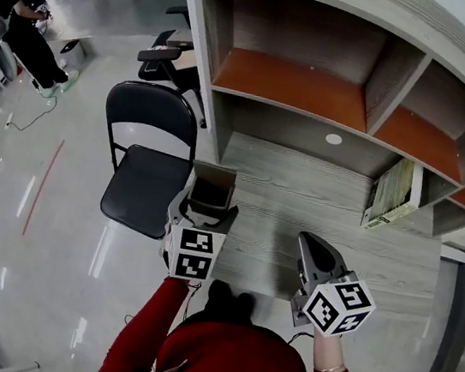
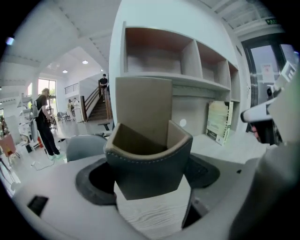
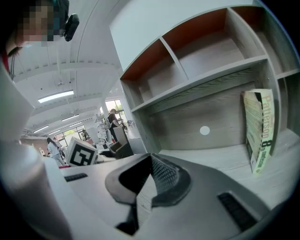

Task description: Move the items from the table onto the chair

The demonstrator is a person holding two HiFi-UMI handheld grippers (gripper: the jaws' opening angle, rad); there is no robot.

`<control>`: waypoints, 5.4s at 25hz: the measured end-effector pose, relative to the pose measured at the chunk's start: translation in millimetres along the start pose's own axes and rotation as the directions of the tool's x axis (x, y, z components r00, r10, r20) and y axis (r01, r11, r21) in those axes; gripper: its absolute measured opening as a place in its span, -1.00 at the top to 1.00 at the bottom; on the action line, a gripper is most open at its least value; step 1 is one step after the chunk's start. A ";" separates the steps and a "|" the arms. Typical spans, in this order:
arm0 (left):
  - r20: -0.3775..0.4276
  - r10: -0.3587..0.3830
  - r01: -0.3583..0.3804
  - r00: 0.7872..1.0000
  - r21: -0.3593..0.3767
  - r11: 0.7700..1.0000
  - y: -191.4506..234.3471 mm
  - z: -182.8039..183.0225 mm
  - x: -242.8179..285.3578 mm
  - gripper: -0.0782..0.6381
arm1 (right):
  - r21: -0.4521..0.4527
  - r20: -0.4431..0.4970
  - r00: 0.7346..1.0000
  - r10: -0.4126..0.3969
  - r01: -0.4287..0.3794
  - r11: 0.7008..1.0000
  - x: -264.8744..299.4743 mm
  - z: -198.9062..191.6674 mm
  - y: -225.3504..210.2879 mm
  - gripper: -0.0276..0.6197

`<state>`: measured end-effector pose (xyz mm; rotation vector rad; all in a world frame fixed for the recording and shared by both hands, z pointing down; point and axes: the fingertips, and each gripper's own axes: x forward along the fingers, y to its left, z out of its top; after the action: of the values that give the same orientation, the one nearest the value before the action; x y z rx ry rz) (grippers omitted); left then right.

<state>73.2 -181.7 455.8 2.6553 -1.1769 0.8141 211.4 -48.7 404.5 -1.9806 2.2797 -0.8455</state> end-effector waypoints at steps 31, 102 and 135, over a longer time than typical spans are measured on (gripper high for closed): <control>0.007 0.320 -0.316 0.947 -0.141 0.938 277.3 -86.0 -174.6 -0.45 | -0.137 -0.089 0.924 0.372 -0.381 0.914 154.3 -34.7 271.0 0.88; -0.119 -0.019 0.014 0.993 -0.044 0.999 436.0 -351.2 215.6 -0.46 | 0.226 -0.142 0.985 -0.099 0.129 0.965 443.5 -264.5 237.3 0.88; 0.339 -0.369 0.445 0.865 -0.181 0.877 406.0 -28.4 -62.7 0.76 | 0.103 0.154 0.987 -0.045 0.029 0.994 330.1 -28.6 331.0 0.88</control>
<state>-265.0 -411.5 406.7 2.7143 -0.6519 0.1817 -168.7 -322.4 409.1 -1.9756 2.0806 -0.7621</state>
